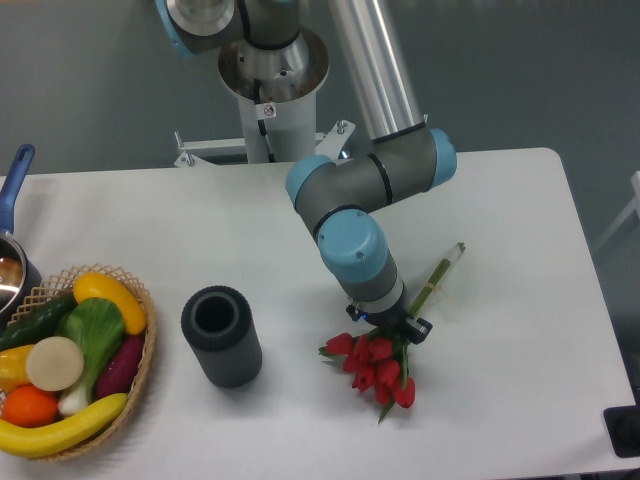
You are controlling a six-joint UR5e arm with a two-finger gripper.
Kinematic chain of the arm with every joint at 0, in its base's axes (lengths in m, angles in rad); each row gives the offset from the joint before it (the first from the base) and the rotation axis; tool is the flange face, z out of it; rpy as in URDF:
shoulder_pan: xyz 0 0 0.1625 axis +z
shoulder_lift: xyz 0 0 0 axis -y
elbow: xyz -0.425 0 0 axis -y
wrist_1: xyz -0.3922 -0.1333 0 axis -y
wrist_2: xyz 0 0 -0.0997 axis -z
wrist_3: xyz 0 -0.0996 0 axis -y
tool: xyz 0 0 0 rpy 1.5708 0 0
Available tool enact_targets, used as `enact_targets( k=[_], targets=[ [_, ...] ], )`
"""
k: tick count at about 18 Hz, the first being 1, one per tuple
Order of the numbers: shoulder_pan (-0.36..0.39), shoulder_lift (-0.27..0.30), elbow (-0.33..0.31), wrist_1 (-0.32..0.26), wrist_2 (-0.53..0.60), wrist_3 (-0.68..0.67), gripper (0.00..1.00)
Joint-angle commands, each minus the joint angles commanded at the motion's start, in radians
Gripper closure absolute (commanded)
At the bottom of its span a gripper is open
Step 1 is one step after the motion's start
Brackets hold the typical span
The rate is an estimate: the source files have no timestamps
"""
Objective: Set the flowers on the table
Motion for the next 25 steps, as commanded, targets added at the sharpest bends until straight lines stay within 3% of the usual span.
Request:
enact_targets(
  k=[1,2,8,11,13,16,21,25],
  targets=[
    [0.000,0.002,0.000,0.003,0.002,0.000,0.01],
    [-0.002,0.008,-0.005,0.003,0.005,-0.002,0.00],
    [0.008,0.152,-0.009,0.002,-0.031,-0.032,0.00],
    [0.024,0.253,-0.006,-0.009,-0.034,-0.021,0.00],
    [0.050,0.304,-0.005,-0.053,-0.093,-0.002,0.00],
    [0.133,0.363,-0.006,-0.129,-0.213,0.153,0.00],
    [0.274,0.446,-0.014,-0.303,-0.325,0.478,0.00],
    [0.357,0.492,-0.047,-0.344,-0.345,0.658,0.00]
  ],
)
